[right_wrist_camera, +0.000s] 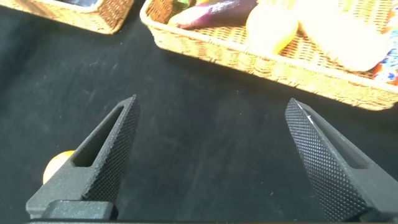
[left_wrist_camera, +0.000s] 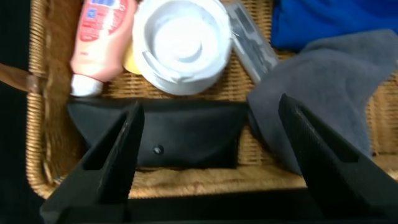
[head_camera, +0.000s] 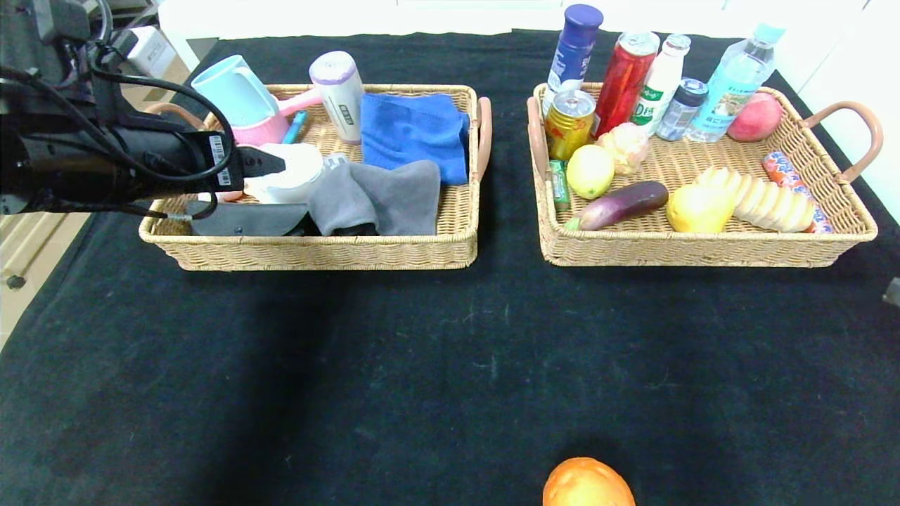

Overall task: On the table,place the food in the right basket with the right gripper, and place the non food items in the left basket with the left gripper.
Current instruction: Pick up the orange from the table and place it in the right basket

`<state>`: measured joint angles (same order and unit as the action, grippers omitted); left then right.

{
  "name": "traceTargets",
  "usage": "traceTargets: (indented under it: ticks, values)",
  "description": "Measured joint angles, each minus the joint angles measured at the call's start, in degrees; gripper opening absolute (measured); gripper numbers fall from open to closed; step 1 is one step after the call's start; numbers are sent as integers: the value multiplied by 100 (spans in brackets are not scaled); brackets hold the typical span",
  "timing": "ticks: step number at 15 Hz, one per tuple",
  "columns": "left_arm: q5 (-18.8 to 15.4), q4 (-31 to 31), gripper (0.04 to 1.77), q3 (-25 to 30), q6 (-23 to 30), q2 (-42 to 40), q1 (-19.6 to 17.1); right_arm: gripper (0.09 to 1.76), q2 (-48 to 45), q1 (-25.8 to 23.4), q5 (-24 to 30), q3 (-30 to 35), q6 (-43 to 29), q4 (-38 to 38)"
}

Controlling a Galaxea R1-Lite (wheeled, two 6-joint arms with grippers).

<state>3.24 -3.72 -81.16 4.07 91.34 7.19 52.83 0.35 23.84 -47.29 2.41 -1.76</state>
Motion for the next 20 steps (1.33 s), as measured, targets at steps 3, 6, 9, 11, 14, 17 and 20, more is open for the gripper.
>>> traceTargets:
  ticks: [3,6,9,11,14,17,20]
  values:
    - [-295,17,162,735,-22,-480,429,171,-13,-35,-48,-32,-2,-6]
    - [-580,44,165,1625,-260,-1091,1152,171,-49,13,-168,-21,0,-33]
    - [-696,45,167,2414,-777,-1762,1904,171,-41,35,-174,33,0,-529]
    - [-692,45,168,2855,-965,-2137,2361,171,72,49,-180,0,-5,-560]
    - [-707,39,169,3519,-1470,-2544,2720,171,311,289,-260,-200,-13,-797]
    - [-734,55,170,4073,-1940,-2723,2778,171,546,1020,-911,-478,-129,-1460]
    - [-806,59,170,4223,-1964,-2875,2787,171,877,1987,-1938,-662,-803,-1690]
